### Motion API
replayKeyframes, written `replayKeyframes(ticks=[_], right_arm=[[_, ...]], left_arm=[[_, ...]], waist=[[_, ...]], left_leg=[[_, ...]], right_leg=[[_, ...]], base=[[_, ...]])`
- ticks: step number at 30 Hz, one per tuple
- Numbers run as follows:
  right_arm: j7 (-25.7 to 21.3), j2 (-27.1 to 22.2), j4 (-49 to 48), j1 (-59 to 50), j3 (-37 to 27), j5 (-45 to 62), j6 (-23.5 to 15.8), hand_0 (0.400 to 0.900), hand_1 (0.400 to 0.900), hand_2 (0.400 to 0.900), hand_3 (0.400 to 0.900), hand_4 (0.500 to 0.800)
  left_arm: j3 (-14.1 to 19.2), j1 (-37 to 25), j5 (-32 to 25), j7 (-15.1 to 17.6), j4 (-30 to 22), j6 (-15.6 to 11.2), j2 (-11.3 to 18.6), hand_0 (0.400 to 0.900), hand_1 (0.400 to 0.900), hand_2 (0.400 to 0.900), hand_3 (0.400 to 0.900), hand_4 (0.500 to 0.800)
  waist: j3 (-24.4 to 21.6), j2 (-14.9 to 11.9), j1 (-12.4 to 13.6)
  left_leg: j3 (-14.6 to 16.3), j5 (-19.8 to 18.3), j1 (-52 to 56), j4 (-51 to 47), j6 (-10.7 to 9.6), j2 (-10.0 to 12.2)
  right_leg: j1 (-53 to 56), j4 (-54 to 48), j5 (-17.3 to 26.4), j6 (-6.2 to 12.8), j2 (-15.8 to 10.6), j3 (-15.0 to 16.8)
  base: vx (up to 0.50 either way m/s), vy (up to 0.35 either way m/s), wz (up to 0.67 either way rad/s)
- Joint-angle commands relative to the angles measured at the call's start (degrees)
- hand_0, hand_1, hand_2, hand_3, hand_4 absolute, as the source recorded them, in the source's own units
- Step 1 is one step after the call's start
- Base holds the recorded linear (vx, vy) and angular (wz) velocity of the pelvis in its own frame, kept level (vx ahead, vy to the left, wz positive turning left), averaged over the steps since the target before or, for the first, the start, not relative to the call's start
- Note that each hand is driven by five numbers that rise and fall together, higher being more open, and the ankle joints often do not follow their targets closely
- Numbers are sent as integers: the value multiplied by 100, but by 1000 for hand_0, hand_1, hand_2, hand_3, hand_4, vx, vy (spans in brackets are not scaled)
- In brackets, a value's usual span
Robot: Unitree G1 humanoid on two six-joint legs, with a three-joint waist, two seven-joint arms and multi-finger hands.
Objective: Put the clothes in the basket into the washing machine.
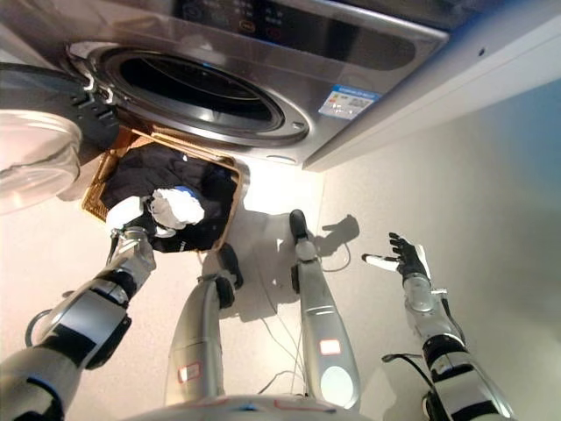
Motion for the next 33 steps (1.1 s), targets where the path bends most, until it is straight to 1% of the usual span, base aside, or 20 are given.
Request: replayKeyframes(ticks=[1,4,8,10,15,19,26,28,33], right_arm=[[-325,-545,-328,420,-7,344,-200,900,900,900,900,800],[-332,-607,-521,501,-15,364,-270,900,900,900,900,800],[-366,-658,-665,621,-33,356,-322,900,900,900,900,800],[-364,-685,-710,640,-22,355,-346,900,900,900,900,800],[-400,-765,-967,646,-14,405,-422,900,900,900,900,800],[-432,-888,-1291,718,-56,498,-465,900,900,900,900,800],[-456,-1004,-1768,858,-170,644,-557,900,900,900,900,800],[-451,-1028,-1852,895,-197,684,-574,900,900,900,900,800],[-425,-1146,-2124,1024,-260,730,-630,900,900,900,900,800]], left_arm=[[-62,134,277,375,98,199,409,900,900,900,900,800],[-95,69,375,497,58,246,507,900,900,900,900,800],[-178,2,482,626,7,295,561,900,900,900,900,800],[-200,-10,497,654,-4,303,568,900,900,900,900,800],[-189,-76,387,713,22,318,608,900,900,900,900,800],[-176,-197,270,711,20,337,635,900,900,900,900,800],[-131,-323,106,685,-31,320,803,900,900,900,900,800],[-147,-375,63,671,-44,284,837,900,900,900,900,800],[-206,-451,101,725,-61,304,911,900,900,900,900,800]], waist=[[-186,-17,-8],[-203,-35,-25],[-240,-13,-19],[-267,-2,-18],[-314,-6,-47],[-311,-17,-93],[-338,-21,-127],[-348,-25,-145],[-387,-62,-180]], left_leg=[[-445,188,-191,-273,-187,30],[-478,148,-452,-87,-173,56],[-524,112,-732,103,-163,54],[-539,90,-862,190,-157,49],[-577,15,-1275,521,-159,119],[-616,-81,-1681,893,-162,146],[-666,-362,-2435,1734,-135,194],[-685,-402,-2594,1888,-121,204],[-749,-527,-2960,2232,-65,248]], right_leg=[[-88,271,-155,137,-37,-97],[-327,408,-173,129,-23,-98],[-577,564,-230,106,-19,-110],[-713,668,-258,98,-1,-110],[-1108,949,-341,59,57,-96],[-1493,1293,-456,23,113,-99],[-2233,2172,-769,-59,236,-116],[-2401,2344,-838,-76,254,-121],[-2786,2721,-953,-112,342,-135]], base=[[-28,23,-5],[-37,13,-3],[-16,6,-1],[-29,8,-5],[-35,-8,-9],[-41,-15,-9],[-37,-14,-9],[-29,-8,-5],[-28,-13,-9]])
